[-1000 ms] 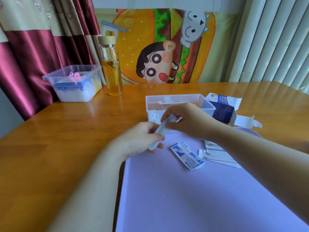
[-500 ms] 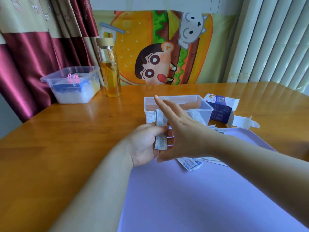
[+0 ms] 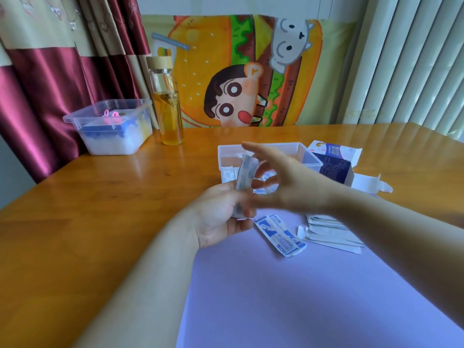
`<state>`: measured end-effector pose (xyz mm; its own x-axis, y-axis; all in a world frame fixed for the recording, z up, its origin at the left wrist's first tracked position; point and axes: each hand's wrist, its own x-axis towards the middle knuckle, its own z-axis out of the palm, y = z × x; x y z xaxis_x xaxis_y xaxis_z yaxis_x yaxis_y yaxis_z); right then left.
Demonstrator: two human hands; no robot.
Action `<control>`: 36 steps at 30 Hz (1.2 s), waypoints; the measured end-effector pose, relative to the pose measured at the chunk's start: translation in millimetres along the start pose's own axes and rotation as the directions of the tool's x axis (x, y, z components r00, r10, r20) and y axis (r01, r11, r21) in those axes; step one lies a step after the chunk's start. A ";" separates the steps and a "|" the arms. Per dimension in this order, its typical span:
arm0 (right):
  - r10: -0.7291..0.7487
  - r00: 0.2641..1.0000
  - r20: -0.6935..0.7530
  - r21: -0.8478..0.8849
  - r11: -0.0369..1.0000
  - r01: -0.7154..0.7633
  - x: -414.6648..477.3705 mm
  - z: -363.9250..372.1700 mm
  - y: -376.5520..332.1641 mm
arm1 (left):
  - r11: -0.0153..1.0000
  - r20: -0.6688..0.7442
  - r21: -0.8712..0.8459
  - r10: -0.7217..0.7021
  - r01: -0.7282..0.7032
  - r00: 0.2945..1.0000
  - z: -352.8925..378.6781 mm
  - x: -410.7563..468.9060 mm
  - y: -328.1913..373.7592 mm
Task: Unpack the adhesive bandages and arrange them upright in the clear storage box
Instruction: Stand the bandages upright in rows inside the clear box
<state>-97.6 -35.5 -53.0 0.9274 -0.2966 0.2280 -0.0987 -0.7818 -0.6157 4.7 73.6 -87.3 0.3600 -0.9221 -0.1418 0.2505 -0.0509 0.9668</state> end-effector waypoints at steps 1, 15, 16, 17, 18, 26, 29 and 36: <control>0.034 0.999 -0.013 0.089 0.995 -0.033 2.6 -6.7 -1.0 | 1.000 -0.007 -0.003 0.014 -0.014 1.000 -0.7 0.0 0.6; 0.193 0.919 -0.343 -0.106 0.965 -0.242 60.5 -84.5 29.1 | 0.535 -0.144 0.792 0.630 -0.293 0.763 -9.5 14.6 -10.2; 0.251 0.917 -0.309 -0.146 0.941 -0.307 63.8 -85.9 36.0 | 0.507 -0.126 0.817 0.621 -0.274 0.773 -10.8 16.2 -11.8; 0.301 0.914 -0.271 -0.207 0.909 -0.361 66.3 -86.2 42.3 | 0.484 -0.109 0.838 0.604 -0.254 0.789 -11.2 17.7 -13.0; 0.330 0.911 -0.249 -0.274 0.878 -0.393 69.3 -85.4 47.6 | 0.461 -0.095 0.856 0.586 -0.234 0.805 -11.0 18.1 -13.6; 0.493 0.870 0.007 -0.748 0.579 -0.323 85.1 -80.1 60.7 | 0.406 -0.062 0.895 0.522 -0.184 0.851 -9.2 19.3 -14.9; 0.517 0.855 0.045 -0.785 0.547 -0.290 89.3 -72.5 62.6 | 0.410 -0.064 0.895 0.508 -0.175 0.859 -10.0 18.3 -15.7; 0.552 0.834 -0.030 -0.885 0.374 -0.279 96.8 -55.4 78.7 | 0.438 -0.080 0.884 0.487 -0.164 0.870 -10.4 18.4 -17.1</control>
<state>-35.6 -156.1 -37.6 0.7079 -0.6948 -0.1272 -0.6146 -0.6947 0.3737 16.4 61.5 -108.6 0.5066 -0.7964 0.3304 -0.7438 -0.2098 0.6346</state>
